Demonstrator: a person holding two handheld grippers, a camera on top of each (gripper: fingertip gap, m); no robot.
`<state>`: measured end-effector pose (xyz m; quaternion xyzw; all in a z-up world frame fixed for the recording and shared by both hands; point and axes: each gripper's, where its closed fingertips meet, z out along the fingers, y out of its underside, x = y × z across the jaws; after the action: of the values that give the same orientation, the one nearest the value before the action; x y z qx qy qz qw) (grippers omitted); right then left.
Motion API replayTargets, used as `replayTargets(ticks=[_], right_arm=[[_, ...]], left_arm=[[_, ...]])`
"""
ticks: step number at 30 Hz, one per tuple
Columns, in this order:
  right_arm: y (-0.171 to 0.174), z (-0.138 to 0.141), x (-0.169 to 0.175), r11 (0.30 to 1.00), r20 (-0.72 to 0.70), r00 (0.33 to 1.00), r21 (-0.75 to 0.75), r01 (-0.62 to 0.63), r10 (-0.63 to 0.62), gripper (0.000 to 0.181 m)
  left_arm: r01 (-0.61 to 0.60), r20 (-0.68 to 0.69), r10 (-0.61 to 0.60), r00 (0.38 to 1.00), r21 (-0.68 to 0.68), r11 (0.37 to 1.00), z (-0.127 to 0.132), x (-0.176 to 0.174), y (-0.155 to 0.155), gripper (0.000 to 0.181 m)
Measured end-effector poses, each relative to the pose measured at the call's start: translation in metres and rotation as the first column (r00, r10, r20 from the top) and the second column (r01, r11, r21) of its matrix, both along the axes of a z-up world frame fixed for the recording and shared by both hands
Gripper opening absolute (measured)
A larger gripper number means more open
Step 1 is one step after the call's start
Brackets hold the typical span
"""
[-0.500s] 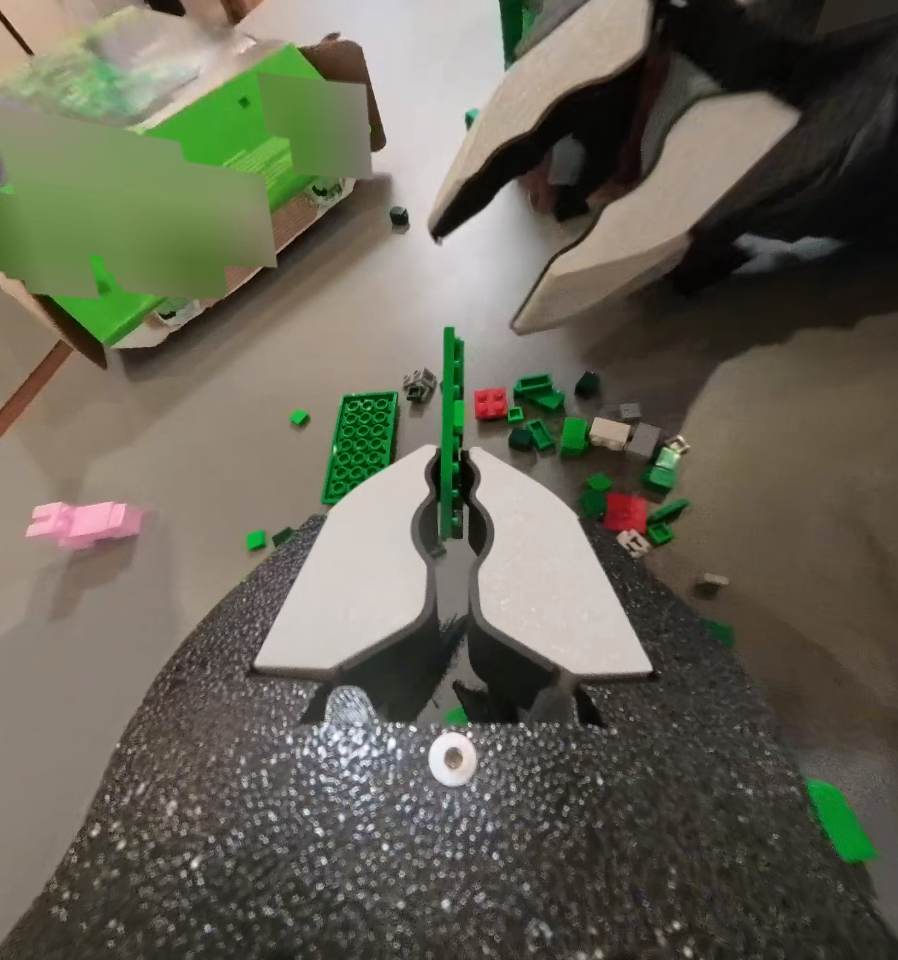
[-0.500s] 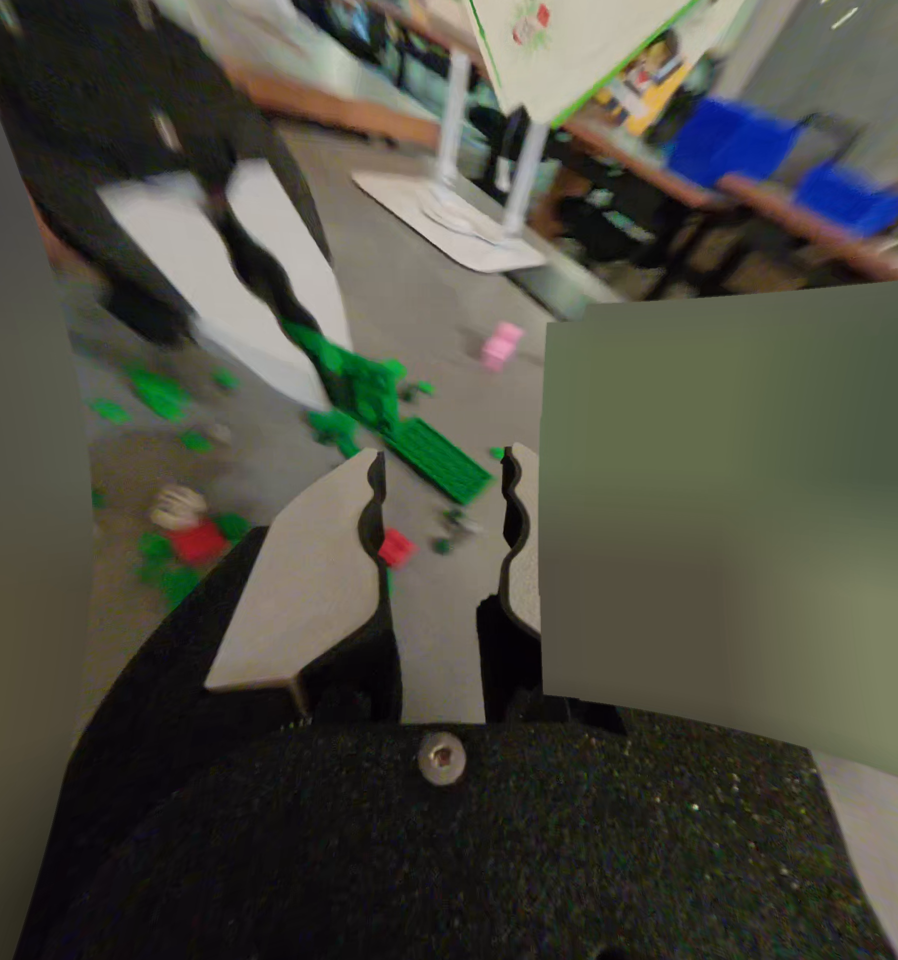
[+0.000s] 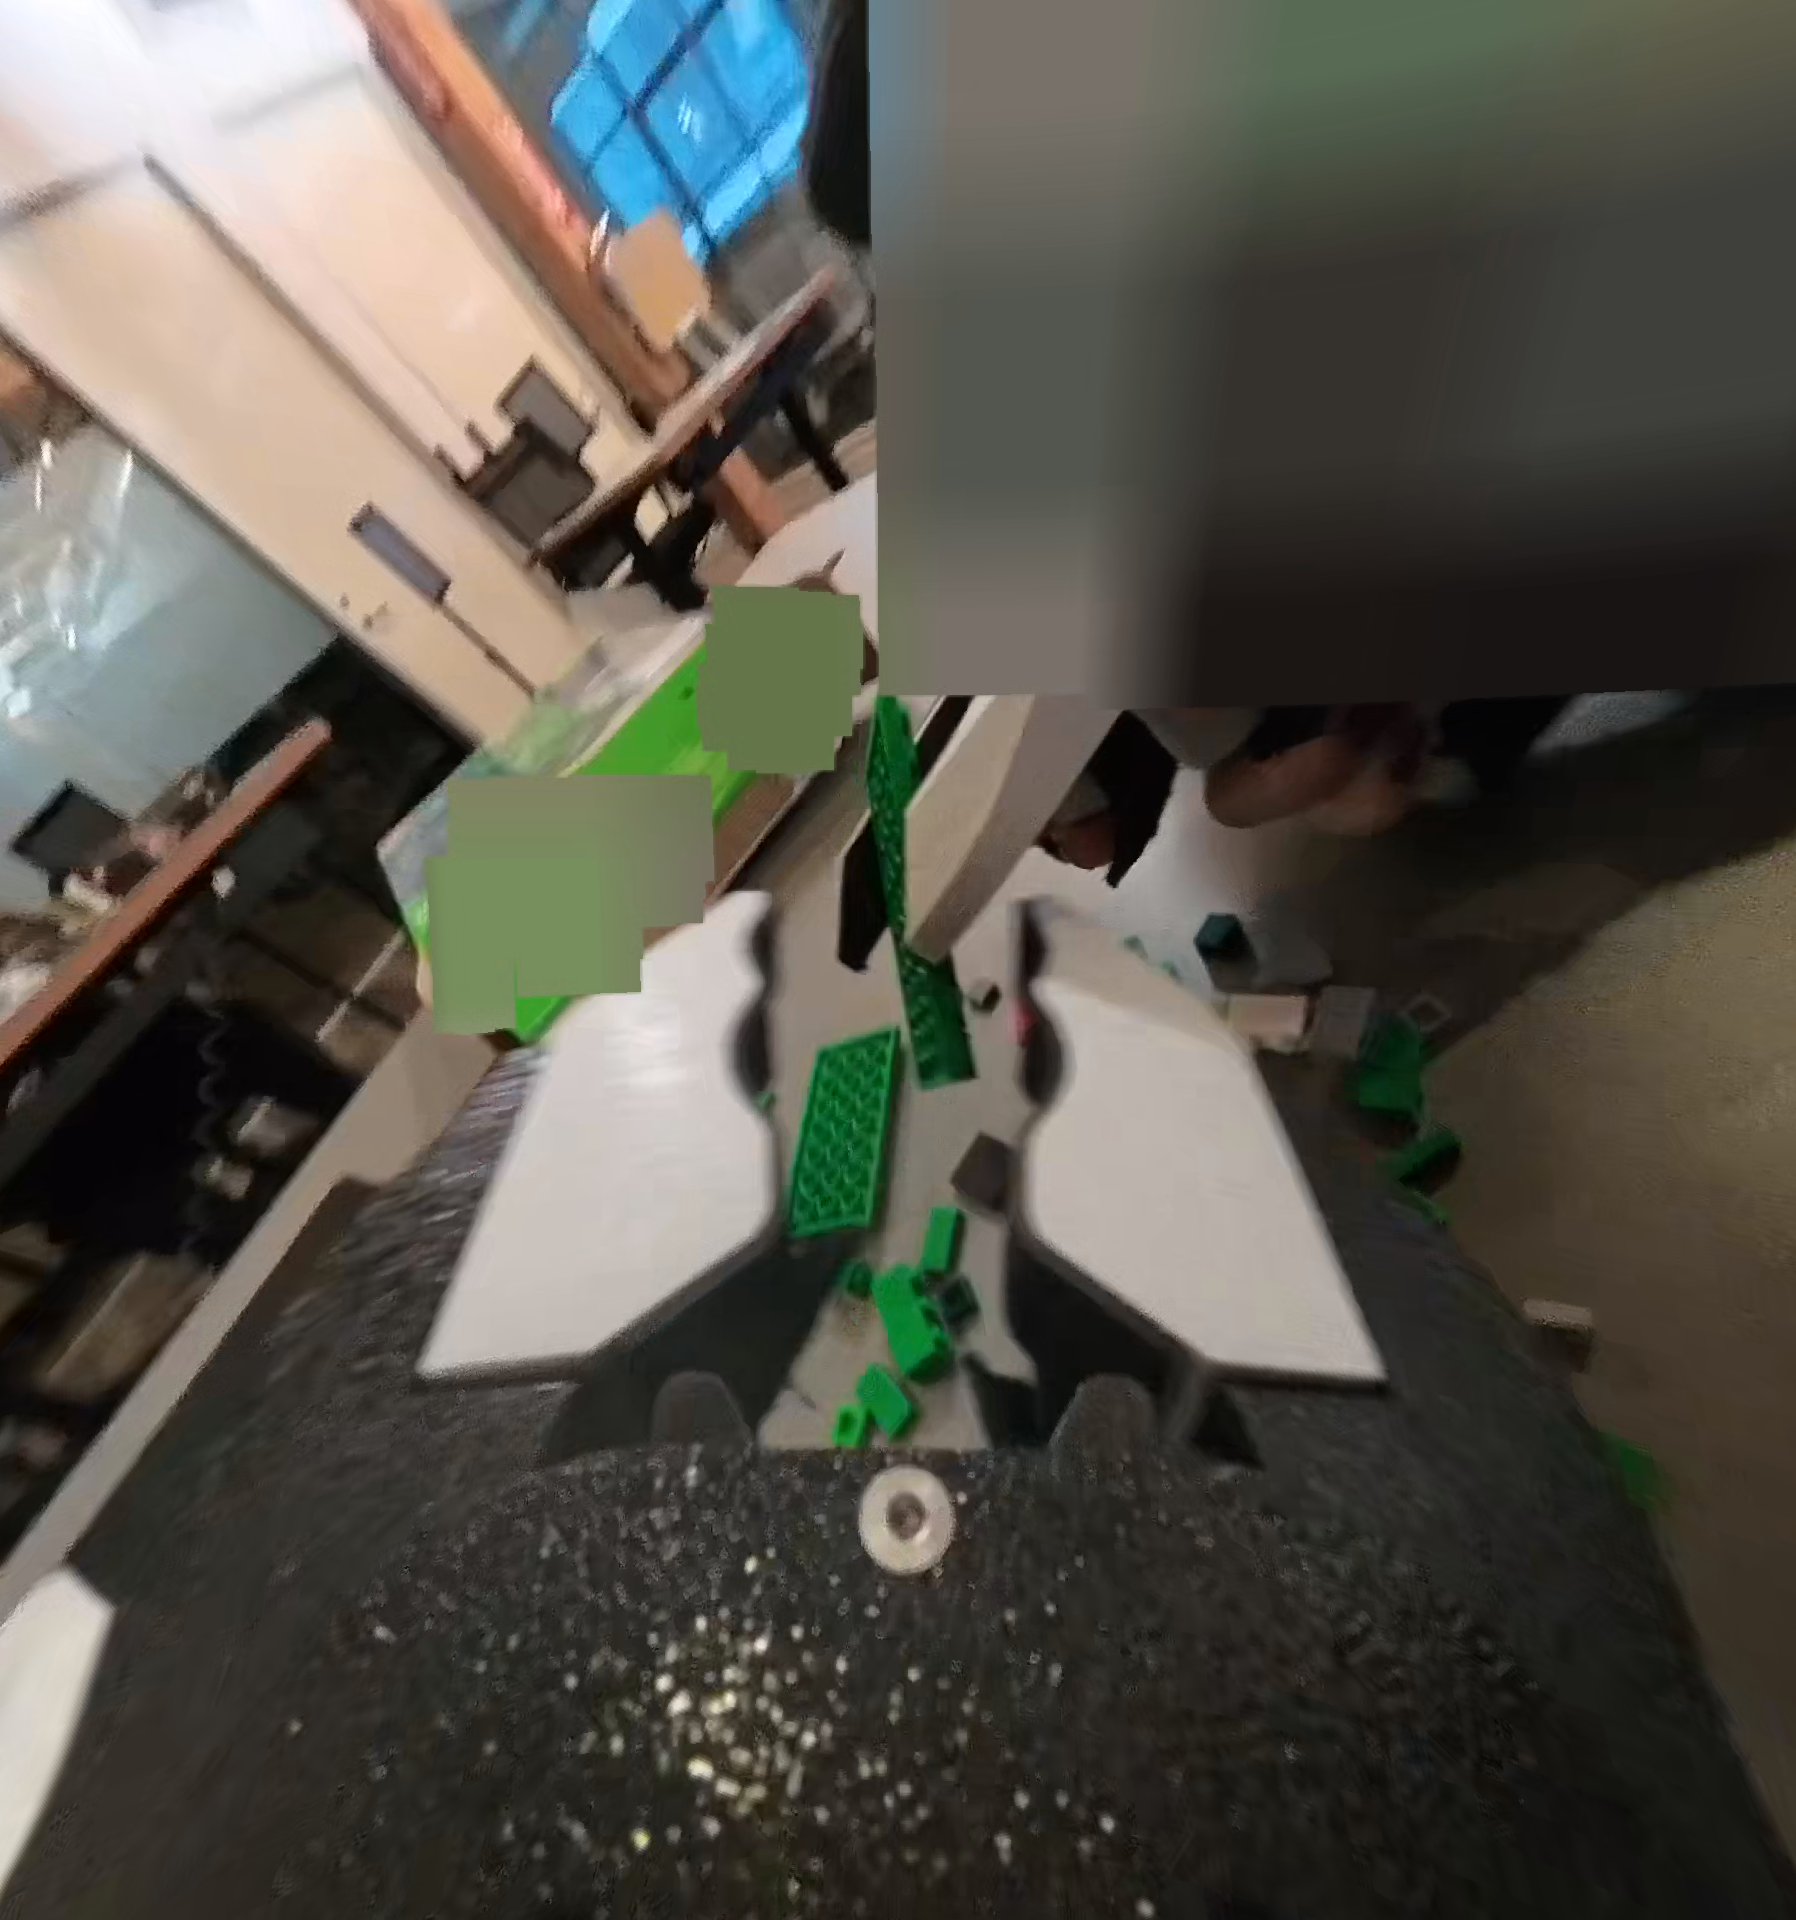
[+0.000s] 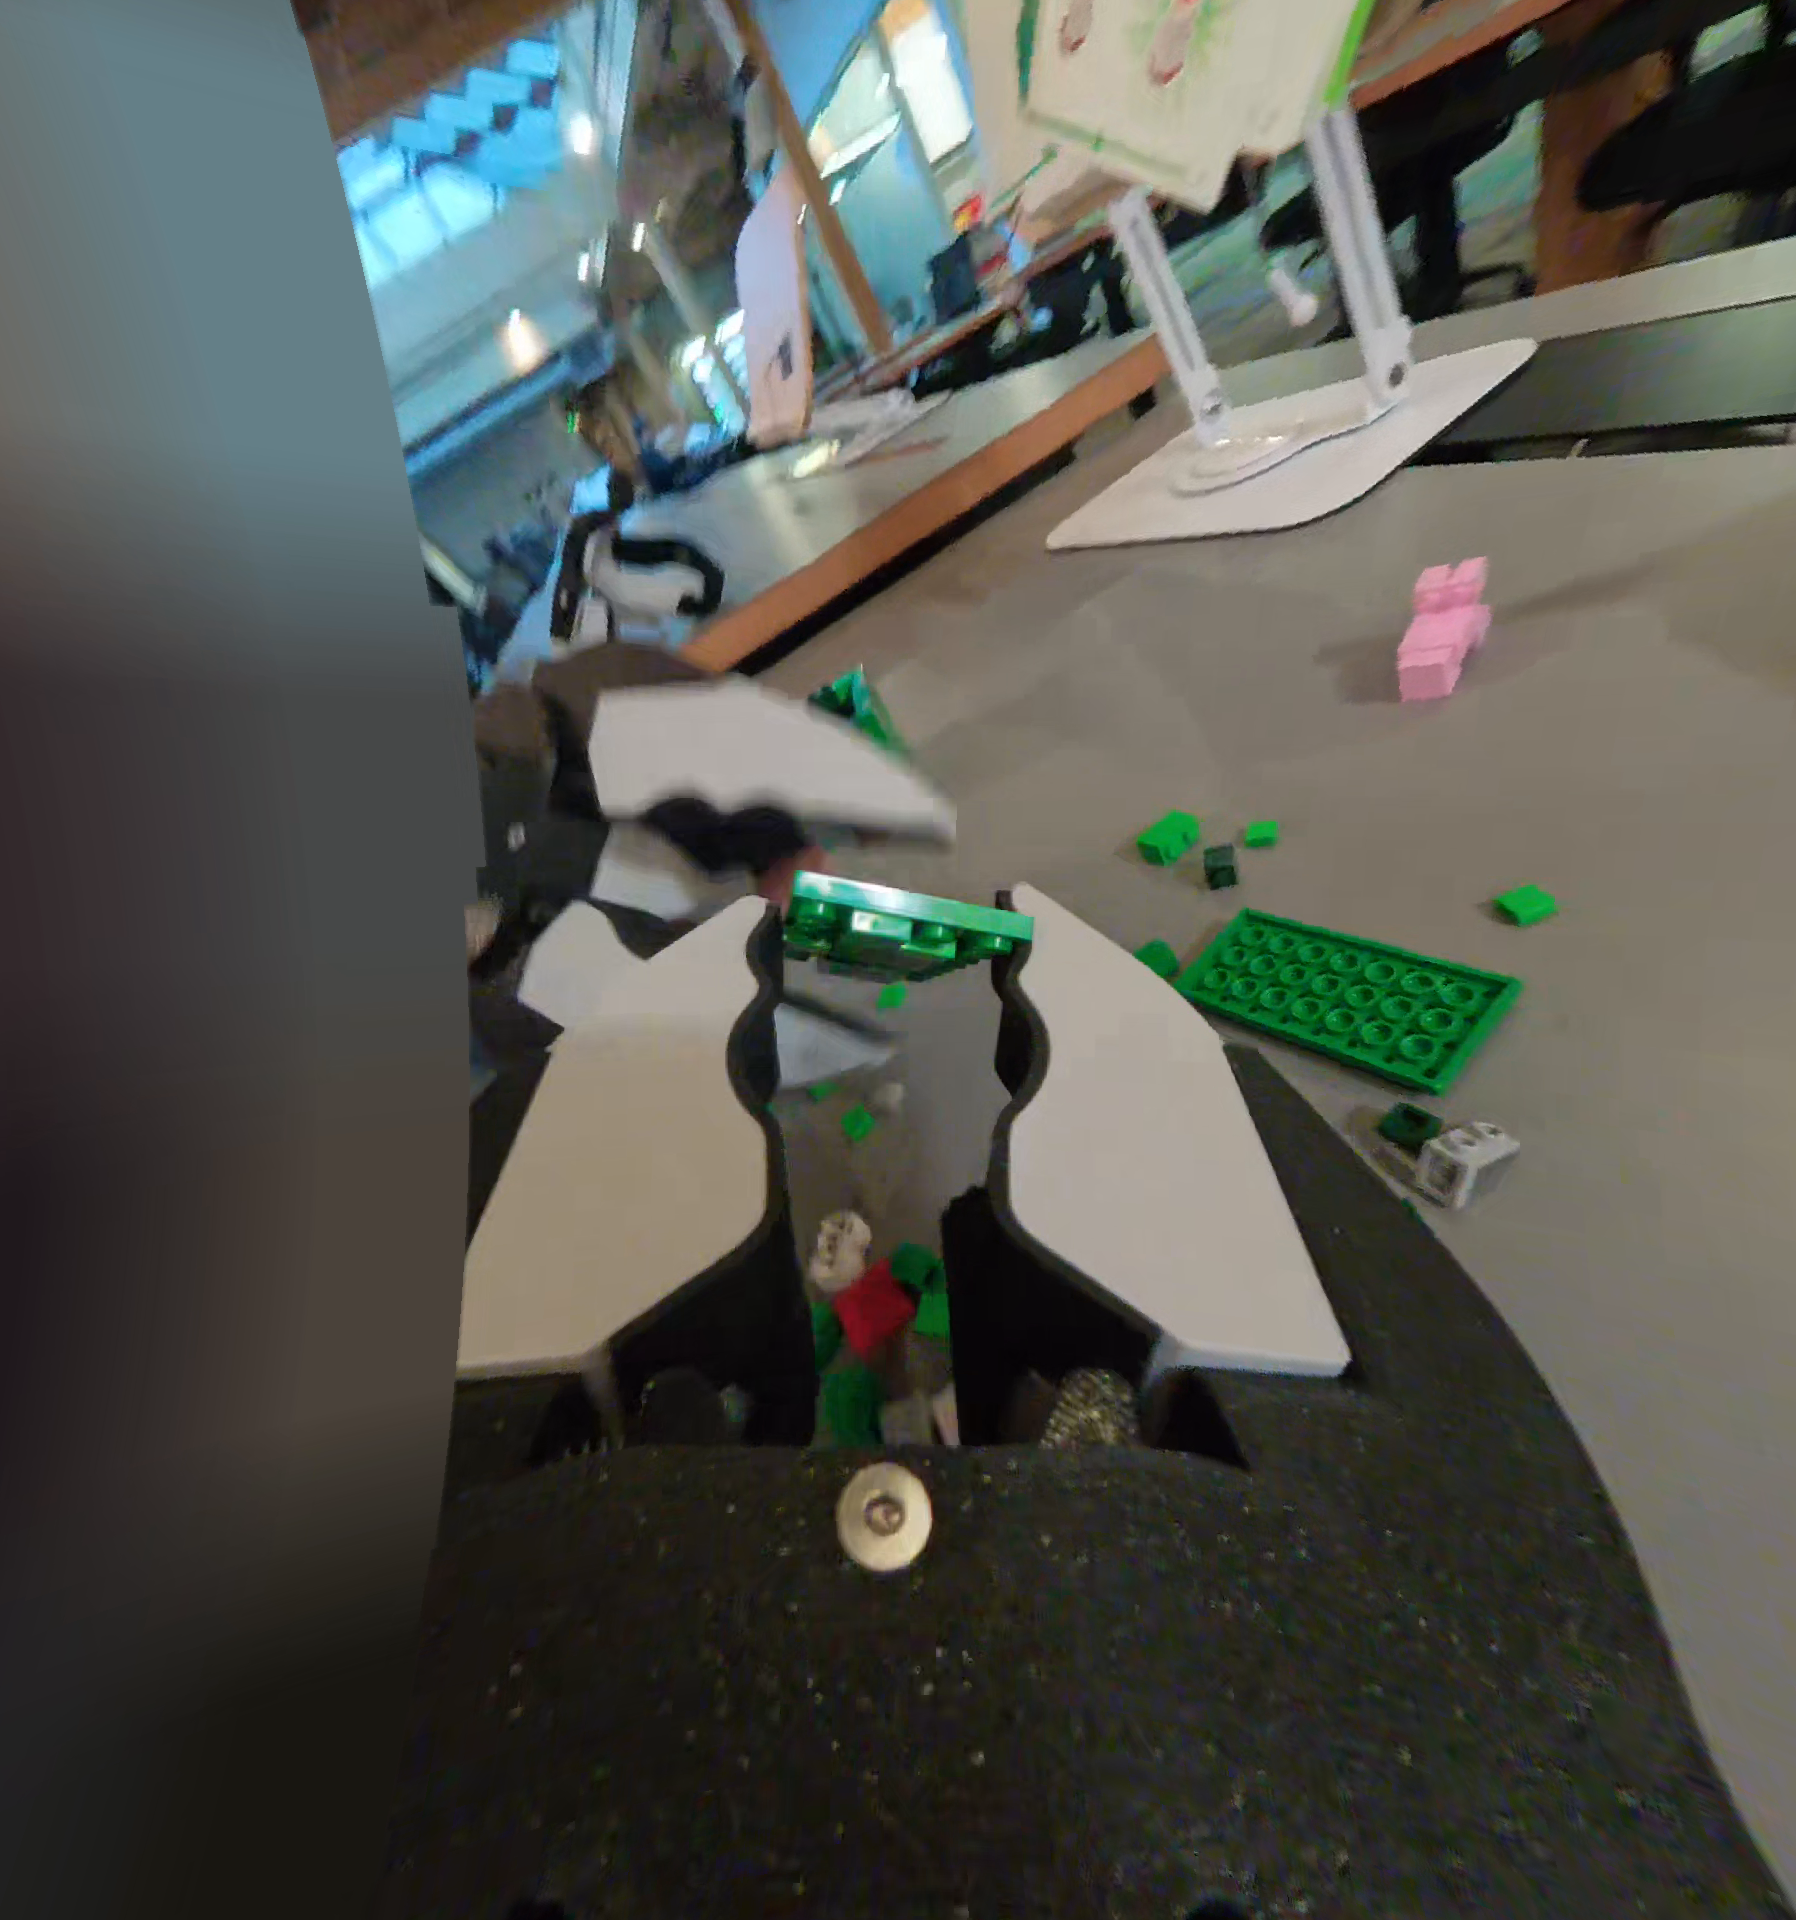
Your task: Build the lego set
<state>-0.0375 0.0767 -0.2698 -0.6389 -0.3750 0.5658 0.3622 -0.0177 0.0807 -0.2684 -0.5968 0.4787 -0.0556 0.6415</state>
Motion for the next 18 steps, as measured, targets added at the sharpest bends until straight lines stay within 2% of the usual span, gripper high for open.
replayTargets(ticks=[2, 3, 5, 8, 11, 12, 13, 16, 18], right_arm=[[-0.007, -0.004, 0.007, 0.994, 0.062, 0.992, 0.017, -0.11, 0.109, 0.038], [-0.013, -0.004, 0.01, 0.986, 0.078, 0.982, -0.004, -0.169, 0.169, 0.038], [-0.023, -0.006, 0.014, 0.967, 0.105, 0.961, -0.04, -0.252, 0.255, 0.038], [-0.043, -0.017, 0.013, 0.932, 0.187, 0.914, -0.047, -0.359, 0.361, 0.038], [-0.062, -0.028, 0.009, 0.898, 0.239, 0.868, -0.049, -0.436, 0.435, 0.038], [-0.066, -0.03, 0.008, 0.892, 0.245, 0.86, -0.053, -0.45, 0.448, 0.038], [-0.067, -0.03, 0.008, 0.89, 0.244, 0.859, -0.055, -0.452, 0.451, 0.039], [-0.065, -0.028, 0.006, 0.895, 0.215, 0.871, -0.052, -0.442, 0.442, 0.041], [-0.058, -0.021, 0.003, 0.915, 0.156, 0.902, -0.043, -0.401, 0.403, 0.042]], left_arm=[[0.098, -0.026, -0.097, 0.995, 0.058, 0.993, 0.004, 0.005, -0.008, 0.09], [0.148, -0.061, -0.144, 0.988, 0.058, 0.987, -0.001, 0.009, -0.013, 0.104], [0.222, -0.141, -0.213, 0.967, 0.053, 0.973, -0.013, 0.015, -0.021, 0.115], [0.293, -0.255, -0.255, 0.933, 0.125, 0.948, -0.021, 0.026, -0.032, 0.114], [0.334, -0.398, -0.223, 0.89, 0.235, 0.913, -0.027, 0.033, -0.038, 0.108], [0.35, -0.44, -0.217, 0.871, 0.248, 0.904, -0.031, 0.035, -0.039, 0.105], [0.379, -0.471, -0.23, 0.851, 0.25, 0.891, -0.036, 0.037, -0.043, 0.091], [0.369, -0.466, -0.21, 0.859, 0.281, 0.886, -0.035, 0.036, -0.042, 0.085], [0.297, -0.392, -0.167, 0.905, 0.298, 0.907, -0.027, 0.032, -0.034, 0.084]])
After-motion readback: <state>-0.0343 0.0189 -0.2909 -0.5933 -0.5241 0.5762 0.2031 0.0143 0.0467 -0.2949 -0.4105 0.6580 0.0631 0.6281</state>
